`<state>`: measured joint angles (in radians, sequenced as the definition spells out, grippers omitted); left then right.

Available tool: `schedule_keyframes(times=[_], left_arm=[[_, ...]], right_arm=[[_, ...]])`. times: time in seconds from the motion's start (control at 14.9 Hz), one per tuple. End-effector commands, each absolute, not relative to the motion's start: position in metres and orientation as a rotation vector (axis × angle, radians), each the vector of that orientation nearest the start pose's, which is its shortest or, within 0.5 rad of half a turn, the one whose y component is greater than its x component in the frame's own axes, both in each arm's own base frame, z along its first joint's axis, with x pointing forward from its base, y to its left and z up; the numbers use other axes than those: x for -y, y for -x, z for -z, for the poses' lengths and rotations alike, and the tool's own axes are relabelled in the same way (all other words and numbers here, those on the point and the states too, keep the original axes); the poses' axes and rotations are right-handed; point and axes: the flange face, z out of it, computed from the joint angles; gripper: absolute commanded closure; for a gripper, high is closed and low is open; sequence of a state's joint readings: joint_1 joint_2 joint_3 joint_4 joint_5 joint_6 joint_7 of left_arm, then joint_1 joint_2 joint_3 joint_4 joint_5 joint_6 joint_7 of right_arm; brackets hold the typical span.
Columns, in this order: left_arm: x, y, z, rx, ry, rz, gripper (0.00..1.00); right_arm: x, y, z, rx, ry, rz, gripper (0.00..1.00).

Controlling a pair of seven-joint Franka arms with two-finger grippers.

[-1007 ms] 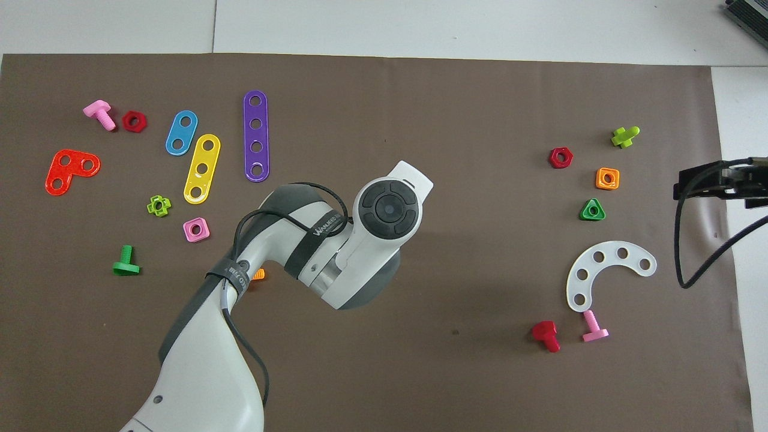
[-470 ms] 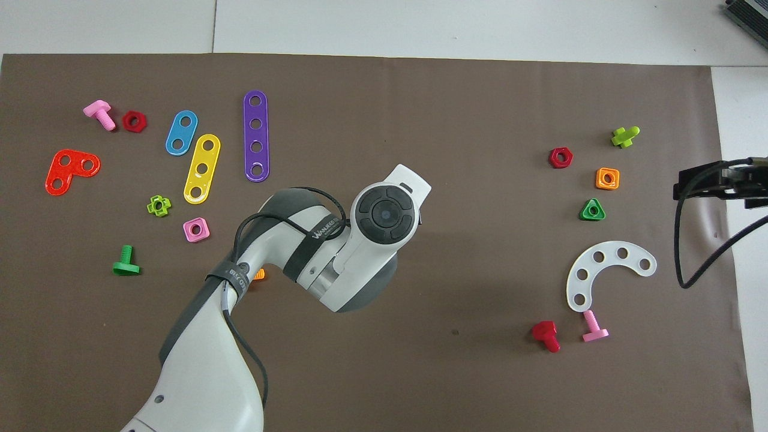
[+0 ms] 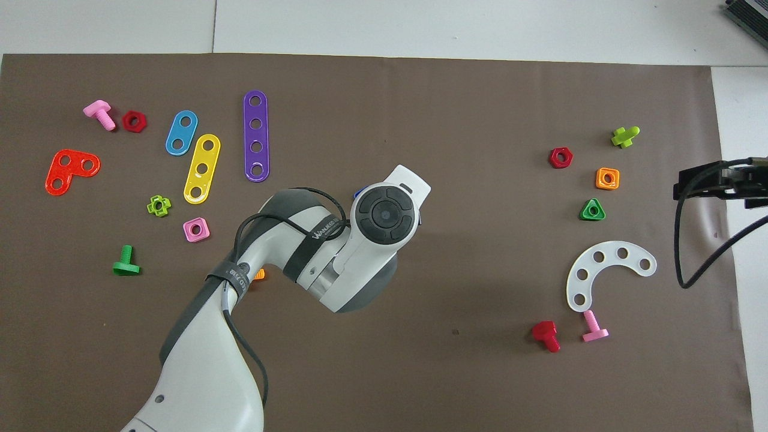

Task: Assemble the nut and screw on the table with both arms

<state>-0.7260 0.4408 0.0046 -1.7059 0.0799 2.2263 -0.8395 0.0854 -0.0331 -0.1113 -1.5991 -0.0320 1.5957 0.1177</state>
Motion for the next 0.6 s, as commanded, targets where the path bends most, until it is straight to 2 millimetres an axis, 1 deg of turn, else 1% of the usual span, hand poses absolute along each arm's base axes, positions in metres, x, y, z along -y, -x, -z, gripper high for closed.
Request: schedule_keyframes(times=[0.0,0.07,0.13,0.2,0.27,0.4,0.54], left_arm=[[0.4358,-0.502,-0.3496,0.128,3.154,0.176,0.1],[0.4351,-0.5028,-0.3512,0.128,3.155,0.178,0.1],[0.4338,-0.5043,-0.3508,0.126,3.152,0.178,0.0],[0.4328,-0.5049,-0.353,0.13,3.146,0.168,0.0],[0.4303,-0.505,-0.3505,0.134,3.139,0.159,0.0],[0.4303,-0.5106,-0.354,0.14,3.164,0.204,0.0],[0.4308,-0.511,-0.354,0.139,3.171,0.217,0.0]], right_arm=[[0.0227,-0.5412,-0.6319,-0.199,3.128,0.086,0.0],[0.0236,-0.5414,-0.6321,-0.204,3.127,0.088,0.0],[0.0244,-0.5417,-0.6333,-0.214,3.127,0.091,0.0],[0.0261,-0.5418,-0.6327,-0.228,3.125,0.091,0.0],[0.0261,-0.5418,-0.6327,-0.23,3.125,0.09,0.0],[0.0295,-0.5418,-0.6336,-0.245,3.124,0.095,0.0],[0.0295,-0.5418,-0.6336,-0.242,3.124,0.095,0.0]])
